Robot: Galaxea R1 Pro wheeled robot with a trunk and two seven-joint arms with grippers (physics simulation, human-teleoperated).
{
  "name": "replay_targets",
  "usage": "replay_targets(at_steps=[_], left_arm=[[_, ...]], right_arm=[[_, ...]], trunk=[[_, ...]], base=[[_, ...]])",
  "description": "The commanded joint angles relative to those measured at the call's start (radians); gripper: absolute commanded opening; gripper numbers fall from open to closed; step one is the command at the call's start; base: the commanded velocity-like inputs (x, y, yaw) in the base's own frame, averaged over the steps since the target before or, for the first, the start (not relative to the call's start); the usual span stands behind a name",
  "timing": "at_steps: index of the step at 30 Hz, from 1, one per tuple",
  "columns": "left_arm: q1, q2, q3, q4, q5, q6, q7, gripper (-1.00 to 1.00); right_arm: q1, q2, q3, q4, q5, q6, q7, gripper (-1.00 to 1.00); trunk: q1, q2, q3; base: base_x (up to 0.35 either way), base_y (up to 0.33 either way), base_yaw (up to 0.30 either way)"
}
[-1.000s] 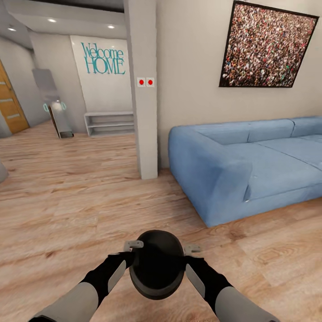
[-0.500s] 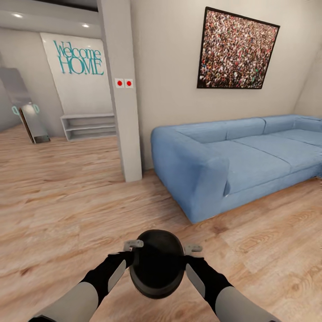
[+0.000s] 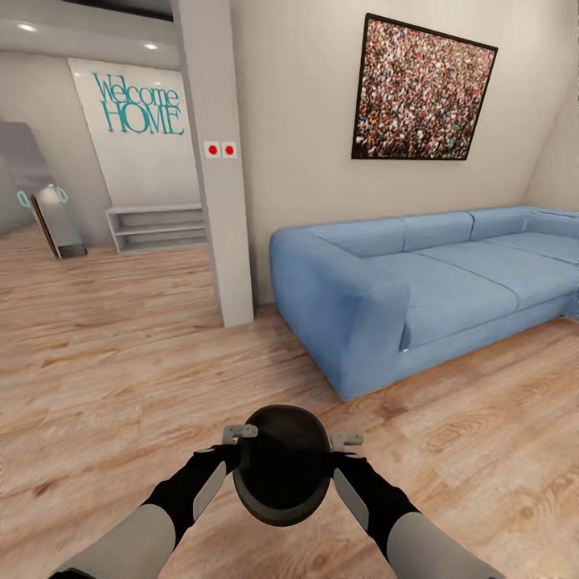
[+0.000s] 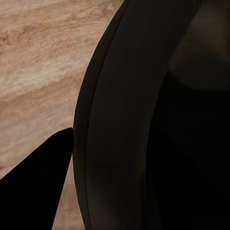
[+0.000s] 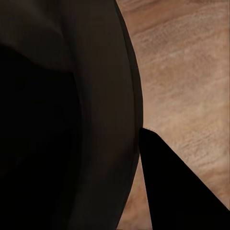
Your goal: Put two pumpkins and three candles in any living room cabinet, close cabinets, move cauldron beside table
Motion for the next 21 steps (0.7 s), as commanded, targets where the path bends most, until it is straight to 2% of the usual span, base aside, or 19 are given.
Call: replay_targets(at_steps=[1,8,21], left_arm=[[-0.001,0.016,-0.014,-0.003,0.035,0.004,0.002,-1.00],[-0.001,0.016,-0.014,-0.003,0.035,0.004,0.002,-1.00],[-0.001,0.016,-0.014,-0.003,0.035,0.004,0.001,-1.00]], right_arm=[[-0.001,-0.002,0.014,-0.004,-0.029,-0.001,0.005,-1.00],[-0.001,-0.002,0.014,-0.004,-0.029,-0.001,0.005,-1.00],[-0.001,-0.002,0.014,-0.004,-0.029,-0.001,0.006,-1.00]], trunk=[[-0.001,-0.001,-0.001],[-0.001,-0.001,0.003],[-0.001,-0.001,0.012]], base=[[-0.153,0.000,-0.054],[-0.125,0.000,-0.182],[-0.008,0.000,-0.239]])
